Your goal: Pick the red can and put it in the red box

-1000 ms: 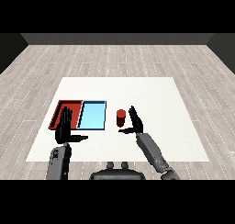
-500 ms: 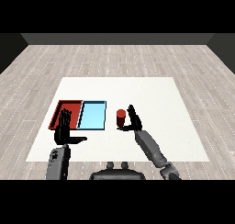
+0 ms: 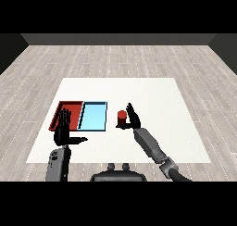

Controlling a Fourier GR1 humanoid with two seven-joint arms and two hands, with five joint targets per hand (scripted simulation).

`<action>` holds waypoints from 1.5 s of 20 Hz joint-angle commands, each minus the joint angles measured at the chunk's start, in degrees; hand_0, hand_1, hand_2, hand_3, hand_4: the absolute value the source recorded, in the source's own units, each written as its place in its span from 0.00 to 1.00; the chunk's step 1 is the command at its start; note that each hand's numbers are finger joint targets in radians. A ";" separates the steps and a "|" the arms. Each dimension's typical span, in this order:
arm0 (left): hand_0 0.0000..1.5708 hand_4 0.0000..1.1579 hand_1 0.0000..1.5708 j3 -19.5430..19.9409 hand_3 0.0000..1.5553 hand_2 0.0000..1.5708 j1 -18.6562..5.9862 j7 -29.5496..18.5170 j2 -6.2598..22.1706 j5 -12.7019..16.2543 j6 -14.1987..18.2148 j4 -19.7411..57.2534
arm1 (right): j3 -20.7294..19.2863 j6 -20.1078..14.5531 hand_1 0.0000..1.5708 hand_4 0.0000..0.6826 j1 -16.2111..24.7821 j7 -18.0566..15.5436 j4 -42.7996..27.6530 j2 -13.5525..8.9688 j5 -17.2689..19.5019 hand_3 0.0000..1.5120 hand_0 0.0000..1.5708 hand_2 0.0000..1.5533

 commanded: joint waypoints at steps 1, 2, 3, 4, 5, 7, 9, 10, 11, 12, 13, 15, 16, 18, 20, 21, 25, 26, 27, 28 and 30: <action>0.00 0.00 0.00 0.60 0.00 0.00 1.11 -3.43 0.09 1.26 -2.37 2.73 | 4.68 -3.47 0.00 0.00 -4.86 0.60 2.38 0.02 -6.15 0.00 0.00 0.00; 0.00 0.00 0.00 -0.46 0.00 0.00 -1.11 -3.03 -1.60 -1.81 1.70 3.49 | 6.43 -4.71 0.00 0.00 1.50 1.73 -4.62 0.02 -3.09 0.00 0.00 0.00; 0.00 0.00 0.00 -1.06 0.00 0.00 -1.68 1.28 -1.35 -1.06 2.14 -0.12 | 5.20 -5.74 0.00 0.00 -2.33 3.01 -1.92 0.02 -4.08 0.00 0.00 0.00; 0.00 0.00 0.00 -0.04 0.00 0.00 -2.43 -1.73 -0.42 -0.58 0.20 4.70 | 4.35 -1.01 0.00 0.00 -4.66 -1.24 5.49 0.02 -5.57 0.00 0.00 0.00; 0.00 0.00 0.00 -0.36 0.00 0.00 -0.56 2.36 -0.01 0.47 0.16 -0.93 | -1.03 2.32 0.00 0.00 -3.93 0.21 5.38 0.02 -0.61 0.00 0.00 0.00; 0.00 0.00 0.00 0.41 0.00 0.00 1.18 -2.48 -0.27 -0.70 0.37 0.63 | 6.31 -0.76 0.00 0.00 -4.69 -2.09 6.48 0.02 -7.62 0.00 0.00 0.00; 0.00 0.00 0.00 0.94 0.00 0.00 1.14 -1.61 0.25 1.10 -0.91 0.15 | 10.58 -2.98 0.00 0.00 -6.19 -3.60 7.36 0.02 -13.14 0.00 0.00 0.00; 0.00 0.00 0.00 3.41 0.00 0.00 -0.64 -3.09 1.97 1.19 -1.12 4.20 | 4.06 1.13 0.00 0.00 -9.01 -1.30 11.96 0.02 -8.90 0.00 0.00 0.00; 0.00 0.00 0.00 -0.84 0.00 0.00 3.40 -4.27 -1.93 -1.50 0.54 1.21 | 9.05 -3.38 0.00 0.00 -8.05 -1.10 7.15 0.02 -11.52 0.00 0.00 0.00; 0.00 0.00 0.00 -0.03 0.00 0.00 1.85 0.42 -0.71 -0.22 1.11 -2.05 | 9.51 -1.77 0.00 0.00 -9.93 -3.25 11.68 0.02 -12.40 0.00 0.00 0.00; 0.00 0.00 0.00 2.64 0.00 0.00 -0.20 -0.64 1.49 1.18 -0.09 -0.10 | 11.86 -1.62 0.00 0.00 -7.35 -3.67 10.63 0.02 -14.07 0.00 0.00 0.00; 0.00 0.00 0.00 1.43 0.00 0.00 -1.36 -4.56 -0.01 -0.82 0.46 4.67 | 12.45 -3.21 0.00 0.00 -10.87 -1.69 10.08 0.02 -16.25 0.00 0.00 0.00; 0.00 0.00 0.00 1.13 0.00 0.00 -0.79 -0.59 0.21 0.26 0.60 0.87 | 14.43 -1.68 0.00 0.00 -10.63 -3.99 12.16 0.02 -19.04 0.00 0.00 0.00; 0.00 0.00 0.00 0.60 0.00 0.00 2.03 0.08 0.07 0.70 -0.01 -2.30 | 16.57 -2.47 0.00 0.00 -11.73 -5.01 13.93 0.02 -20.49 0.00 0.00 0.00; 0.00 0.00 0.00 3.49 0.00 0.00 -1.44 -1.38 2.34 1.81 -1.05 2.27 | 16.33 -1.82 0.00 0.00 -12.82 -3.04 14.58 0.02 -20.59 0.00 0.00 0.00; 0.00 0.00 0.00 -1.08 0.00 0.00 1.58 0.23 -1.66 -1.33 2.03 -2.42 | 19.69 -7.41 0.00 0.00 -11.96 -0.98 8.57 0.02 -22.19 0.00 0.00 0.00; 0.00 0.00 0.00 0.96 0.00 0.00 -1.47 0.97 -0.25 -0.06 1.86 0.05 | 18.96 -14.93 0.63 0.30 -15.05 3.99 13.78 0.02 -24.26 0.67 0.63 0.71; 0.00 0.00 0.00 2.81 0.00 0.00 -1.67 1.27 1.67 1.34 0.69 -0.22 | 20.07 -16.69 0.93 0.74 -15.98 3.51 16.71 0.02 -23.05 0.91 0.93 0.93; 0.00 0.00 0.00 1.81 0.00 0.00 -1.01 0.33 0.21 1.44 0.50 0.82 | 21.21 -17.54 0.97 0.77 -15.23 2.68 17.62 0.02 -22.76 0.93 0.97 0.95; 0.00 0.00 0.00 2.26 0.00 0.00 0.07 -1.36 1.20 1.44 -0.80 0.90 | 22.01 -19.67 0.96 0.78 -15.91 4.65 17.44 0.02 -23.05 0.93 0.96 0.94; 0.00 0.00 0.00 0.67 0.00 0.00 -1.48 0.83 -0.53 0.34 1.36 0.57 | 23.35 -21.17 0.92 0.78 -17.57 6.65 20.16 0.02 -21.76 0.93 0.92 0.94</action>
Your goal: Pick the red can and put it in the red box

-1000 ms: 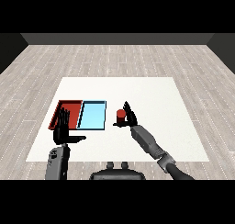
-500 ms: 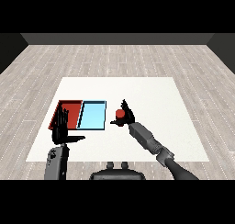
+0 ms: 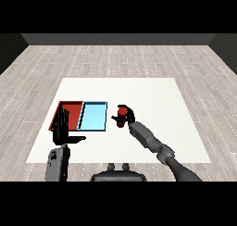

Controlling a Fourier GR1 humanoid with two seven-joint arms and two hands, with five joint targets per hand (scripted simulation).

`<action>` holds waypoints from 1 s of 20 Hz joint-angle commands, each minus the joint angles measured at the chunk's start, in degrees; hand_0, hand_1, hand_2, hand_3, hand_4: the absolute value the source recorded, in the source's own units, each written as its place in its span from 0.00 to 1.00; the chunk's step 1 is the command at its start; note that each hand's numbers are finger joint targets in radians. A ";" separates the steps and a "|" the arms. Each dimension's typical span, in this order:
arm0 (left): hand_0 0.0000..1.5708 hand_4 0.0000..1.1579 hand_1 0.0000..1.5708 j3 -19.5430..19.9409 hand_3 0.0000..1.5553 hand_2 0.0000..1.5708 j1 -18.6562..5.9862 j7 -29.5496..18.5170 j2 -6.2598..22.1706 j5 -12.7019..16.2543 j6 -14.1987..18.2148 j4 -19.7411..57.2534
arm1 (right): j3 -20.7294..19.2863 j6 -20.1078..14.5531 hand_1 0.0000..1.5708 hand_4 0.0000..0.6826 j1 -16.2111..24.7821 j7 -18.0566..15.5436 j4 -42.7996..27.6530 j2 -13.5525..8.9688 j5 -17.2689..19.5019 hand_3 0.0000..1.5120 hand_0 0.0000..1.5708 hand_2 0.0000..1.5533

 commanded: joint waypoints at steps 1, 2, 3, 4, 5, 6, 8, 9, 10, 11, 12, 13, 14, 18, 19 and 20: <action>0.00 0.00 0.00 0.36 0.00 0.00 0.53 0.70 0.18 0.78 -0.22 -1.01 | 5.29 -8.65 0.93 0.78 0.43 3.26 -1.34 0.01 -0.55 0.93 0.93 0.94; 0.00 0.00 0.00 -0.92 0.00 0.00 1.63 0.37 -0.95 -0.63 0.78 -2.13 | 3.47 -6.11 0.91 0.77 -3.59 5.74 4.55 0.01 0.34 0.93 0.91 0.93; 0.00 0.00 0.00 -1.04 0.00 0.00 1.75 -0.83 -0.74 -1.33 0.57 -1.58 | 6.10 -9.42 0.94 0.75 -0.40 5.04 0.38 0.01 -0.36 0.93 0.94 0.94; 0.00 0.00 0.00 -1.17 0.00 0.00 0.37 0.62 -0.42 -1.23 0.68 -1.46 | 4.73 -7.50 0.94 0.78 -2.57 5.87 4.02 0.01 0.45 0.93 0.94 0.94; 0.00 0.00 0.00 0.02 0.00 0.00 0.66 0.27 0.32 -0.78 0.54 -1.33 | 5.72 -6.32 0.94 0.77 -0.93 4.65 3.87 0.01 -0.30 0.93 0.94 0.94; 0.00 0.00 0.00 -1.11 0.00 0.00 0.87 2.24 -0.96 -0.70 1.36 -2.29 | 8.03 -9.54 0.94 0.78 -0.65 6.24 2.28 0.00 0.16 0.93 0.94 0.94; 0.00 0.00 0.00 -1.21 0.00 0.00 -2.61 -2.35 -1.47 -2.80 1.78 4.99 | 6.58 -7.02 0.96 0.76 -1.98 6.45 4.98 0.00 -0.06 0.94 0.96 0.95; 0.00 0.00 0.00 -0.99 0.00 0.00 2.94 -1.30 -0.73 -0.81 -0.27 -0.60 | 7.59 -8.66 0.97 0.77 -1.73 6.57 4.40 0.00 -0.15 0.93 0.97 0.96; 0.00 0.00 0.00 -3.43 0.00 0.00 2.47 -1.74 -3.14 -3.49 2.17 -0.88 | 8.30 -8.31 0.97 0.77 -1.55 7.23 3.83 0.00 -0.10 0.94 0.97 0.96; 0.00 0.00 0.00 -0.79 0.00 0.00 -1.97 -0.31 -0.89 -1.62 1.53 2.05 | 8.43 -11.32 0.96 0.77 0.62 5.11 -1.07 0.00 -1.03 0.93 0.96 0.95; 0.00 0.00 0.00 -0.96 0.00 0.00 -1.86 1.97 -0.11 -1.22 1.08 0.13 | 8.60 -12.44 0.94 0.77 -1.07 5.46 -1.18 0.00 -1.40 0.92 0.94 0.93; 0.00 0.00 0.00 -1.25 0.00 0.00 1.96 -1.05 -0.51 -1.41 0.07 -0.75 | 7.80 -9.92 0.94 0.76 -2.80 4.63 1.22 0.00 -1.57 0.92 0.94 0.93; 0.00 0.00 0.00 -1.47 0.00 0.00 4.34 -1.87 -1.10 -1.15 -0.27 -1.57 | 9.16 -12.42 0.94 0.78 -4.18 6.57 -1.54 0.00 -1.80 0.92 0.94 0.93; 0.00 0.00 0.00 -0.50 0.00 0.00 2.06 -1.61 0.05 -0.07 -1.19 -0.12 | 7.53 -12.22 0.94 0.84 -2.24 0.18 -2.42 0.01 -0.93 0.92 0.94 0.93; 0.00 0.00 0.00 0.24 0.00 0.00 -2.46 0.64 1.42 0.71 -1.64 2.08 | 5.00 -11.24 0.96 0.86 -5.33 2.47 -1.01 0.01 1.16 0.92 0.96 0.93; 0.00 0.00 0.00 -0.33 0.00 0.00 -0.71 -1.50 -0.02 -0.16 -0.82 2.41 | 3.13 -8.27 0.97 0.86 -6.18 0.04 1.93 0.01 0.95 0.92 0.97 0.93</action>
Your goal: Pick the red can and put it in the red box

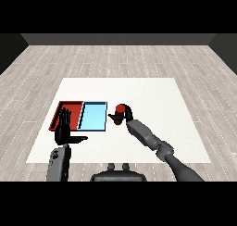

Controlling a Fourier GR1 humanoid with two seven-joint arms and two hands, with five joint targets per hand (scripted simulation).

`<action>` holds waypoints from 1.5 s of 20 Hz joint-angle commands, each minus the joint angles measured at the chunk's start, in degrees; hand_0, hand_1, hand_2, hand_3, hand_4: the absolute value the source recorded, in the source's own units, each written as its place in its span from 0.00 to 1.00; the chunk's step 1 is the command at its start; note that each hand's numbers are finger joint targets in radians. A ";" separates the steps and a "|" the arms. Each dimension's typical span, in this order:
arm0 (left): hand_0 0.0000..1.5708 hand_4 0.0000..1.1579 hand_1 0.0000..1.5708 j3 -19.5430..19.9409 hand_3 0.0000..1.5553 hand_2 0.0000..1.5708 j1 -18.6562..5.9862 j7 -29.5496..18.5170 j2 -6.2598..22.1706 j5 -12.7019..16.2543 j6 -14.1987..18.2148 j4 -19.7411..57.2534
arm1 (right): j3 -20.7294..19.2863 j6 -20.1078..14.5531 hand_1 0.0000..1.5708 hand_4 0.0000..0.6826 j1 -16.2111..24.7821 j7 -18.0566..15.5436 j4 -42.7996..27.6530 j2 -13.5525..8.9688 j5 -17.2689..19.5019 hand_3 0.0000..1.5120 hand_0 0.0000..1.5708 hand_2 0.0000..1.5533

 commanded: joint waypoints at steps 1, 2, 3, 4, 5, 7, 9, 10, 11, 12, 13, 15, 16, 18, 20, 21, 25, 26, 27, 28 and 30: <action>0.00 0.00 0.00 -0.50 0.00 0.00 -1.10 0.03 -0.22 -0.94 0.57 1.50 | -3.61 4.57 0.98 0.85 -3.16 -0.12 3.10 0.03 2.88 0.91 0.98 0.94; 0.00 0.00 0.00 -1.58 0.00 0.00 -2.83 -1.10 -0.38 -2.37 0.63 3.11 | -2.46 1.53 0.98 0.85 0.36 -4.08 -1.06 0.03 2.18 0.92 0.98 0.94; 0.00 0.00 0.00 -2.81 0.00 0.00 2.35 0.92 -0.91 -2.17 0.34 -2.34 | -1.84 -2.85 0.98 0.85 1.08 -0.13 -7.91 -2.06 4.70 0.92 0.98 0.94; 0.00 0.00 0.00 -3.40 0.00 0.00 2.00 -0.53 -0.94 -3.08 0.00 -0.86 | -1.12 -0.37 0.96 0.84 3.82 -0.09 -9.99 -4.10 6.10 0.92 0.96 0.93; 0.00 0.00 0.00 -4.03 0.00 0.00 3.70 -0.08 -1.97 -2.61 0.47 -4.05 | -1.57 0.48 0.96 0.82 3.54 1.34 -11.85 -5.79 6.71 0.91 0.96 0.93; 0.00 0.00 0.00 -5.89 0.00 0.00 3.20 4.59 -1.48 -3.59 0.74 -7.24 | 0.12 -4.74 0.96 0.79 5.77 3.16 -20.20 -7.87 7.83 0.91 0.96 0.94; 0.00 0.00 0.00 -5.82 0.00 0.00 0.82 2.97 -1.60 -4.16 0.62 -2.98 | 0.44 -4.21 0.97 0.83 7.81 4.35 -26.37 -12.56 9.65 0.91 0.97 0.94; 0.00 0.00 0.00 -8.99 0.00 0.00 1.85 6.55 -3.71 -5.56 2.23 -6.25 | 1.95 -7.67 0.97 0.84 7.03 6.51 -29.03 -11.71 10.61 0.91 0.97 0.94; 0.00 0.00 0.00 -6.18 0.00 0.00 -1.12 9.54 -1.42 -1.85 0.10 -5.52 | -0.04 -4.30 0.97 0.81 7.38 6.18 -30.54 -16.59 10.23 0.91 0.97 0.93; 0.00 0.00 0.00 -10.81 0.00 0.00 4.49 9.25 -3.19 -3.45 -1.00 -8.75 | 0.10 -5.58 0.97 0.84 5.71 6.72 -29.42 -15.43 11.30 0.91 0.97 0.94; 0.00 0.00 0.00 -12.02 0.00 0.00 4.02 8.45 -3.91 -4.92 0.99 -8.28 | -0.30 -6.26 0.97 0.85 7.51 7.03 -34.36 -17.71 11.88 0.92 0.97 0.94; 0.00 0.00 0.00 -13.74 0.00 0.00 -0.49 15.39 -3.95 -3.64 0.89 -10.27 | 0.95 -7.98 0.97 0.83 12.72 5.71 -39.35 -20.02 13.14 0.92 0.97 0.94; 0.00 0.00 0.00 -16.67 0.00 0.00 0.46 15.61 -3.96 -4.03 4.09 -10.95 | -0.67 -9.60 0.97 0.83 8.13 11.50 -42.25 -21.70 12.83 0.92 0.97 0.94; 0.00 0.00 0.00 -16.54 0.00 0.00 -1.82 14.86 -3.98 -4.60 4.35 -7.25 | -0.47 -12.52 0.96 0.83 14.06 9.48 -49.97 -24.23 15.11 0.93 0.96 0.94; 0.00 0.00 0.00 -19.29 0.00 0.00 -0.42 18.98 -3.99 -6.41 5.23 -11.10 | -0.98 -12.69 0.96 0.85 14.09 11.82 -53.52 -26.90 16.77 0.93 0.96 0.94; 0.00 0.00 0.00 -19.76 0.00 0.00 -0.62 19.46 -3.99 -6.48 5.76 -11.32 | -1.62 -12.74 0.96 0.85 14.51 13.09 -54.65 -27.14 18.00 0.93 0.96 0.94; 0.00 0.00 0.00 -24.21 0.00 0.00 -2.27 21.26 -4.00 -7.68 10.76 -10.73 | -5.66 -10.72 0.96 0.85 16.88 15.37 -57.01 -28.50 21.35 0.93 0.96 0.94; 0.00 0.00 0.00 -21.42 0.00 0.00 -5.11 21.81 -4.00 -5.73 9.39 -8.07 | -3.82 -13.09 0.96 0.85 15.33 18.17 -57.61 -25.95 24.60 0.93 0.96 0.94; 0.00 0.00 0.00 -25.23 0.00 0.00 -4.68 22.00 -4.00 -6.87 12.23 -8.54 | -3.60 -14.16 0.95 0.85 18.29 18.84 -60.67 -26.85 25.15 0.93 0.95 0.94; 0.00 0.00 0.00 -22.73 0.00 0.00 -3.50 21.81 -4.01 -9.11 9.82 -9.16 | -9.26 -7.67 0.95 0.86 16.16 17.23 -57.15 -29.08 22.75 0.93 0.95 0.93; 0.00 0.00 0.00 -24.02 0.00 0.00 -6.03 29.40 -4.01 -8.10 10.37 -13.98 | -7.05 -13.45 0.95 0.86 20.70 18.12 -65.20 -29.05 26.08 0.92 0.95 0.93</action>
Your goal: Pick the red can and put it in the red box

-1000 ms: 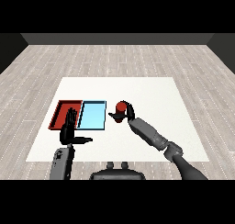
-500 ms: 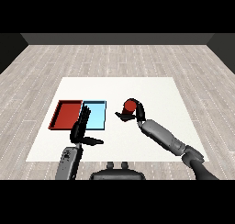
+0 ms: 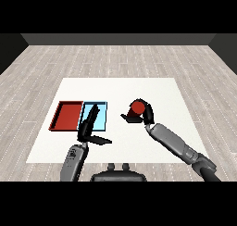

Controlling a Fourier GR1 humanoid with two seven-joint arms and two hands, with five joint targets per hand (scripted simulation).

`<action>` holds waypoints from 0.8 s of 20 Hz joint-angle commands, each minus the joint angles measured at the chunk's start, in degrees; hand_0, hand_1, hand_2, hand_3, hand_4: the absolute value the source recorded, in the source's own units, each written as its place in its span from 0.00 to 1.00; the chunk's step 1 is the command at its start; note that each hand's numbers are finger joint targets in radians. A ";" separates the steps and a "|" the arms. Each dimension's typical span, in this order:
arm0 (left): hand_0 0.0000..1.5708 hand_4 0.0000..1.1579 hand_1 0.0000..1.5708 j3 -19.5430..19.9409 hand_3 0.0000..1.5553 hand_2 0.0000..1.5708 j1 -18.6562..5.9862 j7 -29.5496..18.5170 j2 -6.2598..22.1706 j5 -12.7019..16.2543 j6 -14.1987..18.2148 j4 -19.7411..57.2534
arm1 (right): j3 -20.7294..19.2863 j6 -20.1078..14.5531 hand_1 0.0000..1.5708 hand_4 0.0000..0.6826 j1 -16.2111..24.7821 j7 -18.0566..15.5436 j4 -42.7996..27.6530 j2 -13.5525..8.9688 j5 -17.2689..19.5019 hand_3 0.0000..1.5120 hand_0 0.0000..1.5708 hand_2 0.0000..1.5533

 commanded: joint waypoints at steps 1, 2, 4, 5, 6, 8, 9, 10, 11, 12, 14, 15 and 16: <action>0.00 0.00 0.00 0.86 0.00 0.00 -1.73 -0.40 -0.04 -0.47 -0.79 3.53 | -2.93 0.88 0.97 0.86 1.79 2.35 -1.62 2.16 5.71 0.92 0.97 0.94; 0.00 0.00 0.00 -1.83 0.00 0.00 -5.84 3.56 -0.04 -0.52 2.78 3.09 | -2.34 -0.58 0.97 0.85 6.40 0.83 -8.56 -2.25 5.31 0.92 0.97 0.94; 0.00 0.00 0.00 -3.94 0.00 0.00 -4.70 4.64 -0.04 -1.12 4.76 2.22 | -5.44 1.24 0.96 0.86 2.98 4.58 -6.53 -0.25 6.90 0.92 0.96 0.94; 0.00 0.00 0.00 -4.47 0.00 0.00 -11.82 3.75 -0.04 -0.08 6.36 9.84 | -2.60 -1.68 0.96 0.86 5.24 4.20 -10.81 -1.24 7.94 0.92 0.96 0.94; 0.00 0.00 0.00 -11.25 0.00 0.00 -8.12 5.62 -0.04 -1.71 10.37 5.60 | -4.27 1.11 0.96 0.86 3.99 4.76 -8.02 0.01 7.27 0.92 0.96 0.95; 0.00 0.00 0.00 -8.35 0.00 0.00 -11.33 5.17 -0.04 -1.43 9.94 9.08 | -4.51 1.90 0.96 0.84 5.93 6.14 -13.03 -2.30 10.31 0.92 0.96 0.95; 0.00 0.00 0.00 -10.93 0.00 0.00 -10.57 5.99 -0.04 1.15 12.39 8.35 | -5.23 1.85 0.96 0.84 2.40 8.01 -9.72 0.34 11.41 0.92 0.96 0.94; 0.00 0.00 0.00 -7.31 0.00 0.00 -14.97 7.42 -0.04 1.70 10.60 10.77 | -8.10 5.15 0.96 0.82 3.15 5.05 -5.03 1.69 11.08 0.92 0.96 0.94; 0.00 0.00 0.00 -8.90 0.00 0.00 -12.66 4.17 -0.04 1.73 10.49 12.35 | -6.38 3.96 0.95 0.82 2.54 6.81 -6.27 1.86 14.23 0.92 0.95 0.93; 0.00 0.00 0.00 -12.31 0.00 0.00 -11.57 2.24 -0.04 2.41 12.88 14.64 | -6.33 4.09 0.95 0.82 1.16 9.96 -7.96 1.86 13.79 0.91 0.95 0.93; 0.00 0.00 0.00 -9.83 0.00 0.00 -13.72 0.49 -0.04 4.18 11.39 17.38 | -6.57 2.65 0.95 0.81 1.63 13.04 -10.78 3.75 16.97 0.92 0.95 0.93; 0.00 0.00 0.00 -8.13 0.00 0.00 -12.02 3.91 -0.04 2.95 8.47 13.39 | -6.97 4.81 0.95 0.79 2.21 12.07 -8.41 5.67 18.87 0.92 0.95 0.93; 0.00 0.00 0.00 -8.52 0.00 0.00 -14.89 5.35 -0.04 3.70 10.64 14.26 | -8.68 6.83 0.95 0.79 4.80 11.64 -10.50 4.43 18.90 0.91 0.95 0.93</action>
